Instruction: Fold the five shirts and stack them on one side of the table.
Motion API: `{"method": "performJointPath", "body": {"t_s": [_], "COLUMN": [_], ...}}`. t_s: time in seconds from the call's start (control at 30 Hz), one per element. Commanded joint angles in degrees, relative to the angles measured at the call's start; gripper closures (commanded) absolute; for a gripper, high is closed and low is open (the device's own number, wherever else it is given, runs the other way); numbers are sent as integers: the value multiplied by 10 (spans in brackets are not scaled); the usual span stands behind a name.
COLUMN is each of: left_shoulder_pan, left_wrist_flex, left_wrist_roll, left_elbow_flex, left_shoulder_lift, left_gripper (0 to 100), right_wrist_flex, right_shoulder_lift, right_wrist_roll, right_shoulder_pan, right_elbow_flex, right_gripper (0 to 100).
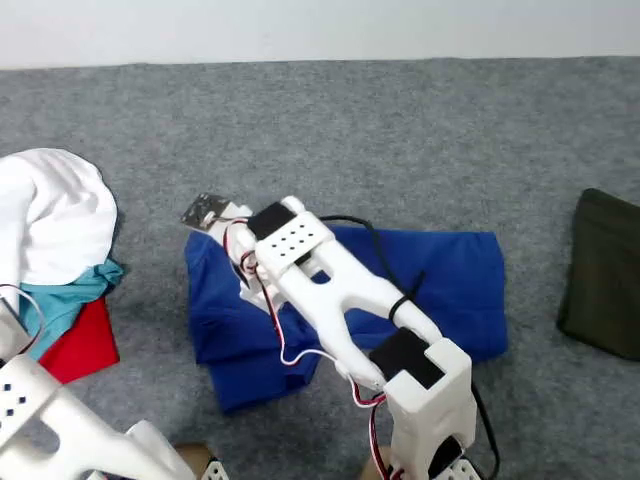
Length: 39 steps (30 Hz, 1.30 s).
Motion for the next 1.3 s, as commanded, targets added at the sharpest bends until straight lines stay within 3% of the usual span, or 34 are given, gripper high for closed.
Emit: {"method": "performJointPath", "body": {"t_s": [0.0,0.37,0.63,1.07,1.27], "left_shoulder_pan": [-1,-1,-1,-4,-4], "left_wrist_flex": [-14,-15,-11,-11,-11], "left_wrist_roll": [-7,-7,-6,-6,-6], "left_elbow_flex": [-2,-2,3,4,5], "left_shoulder_lift": [-9,-9,-10,-10,-10], "left_gripper": [997,997,997,997,997], "right_wrist_flex": [39,193,167,115,119], "right_shoulder_lift": [-6,0,22,99,95], "right_wrist_roll": [-4,-123,-127,-122,-90], "right_shoulder_pan": [5,1,-53,-63,-65], "right_elbow_flex": [-43,-107,-106,-109,-110], "right_gripper": [971,811,812,813,926]}}
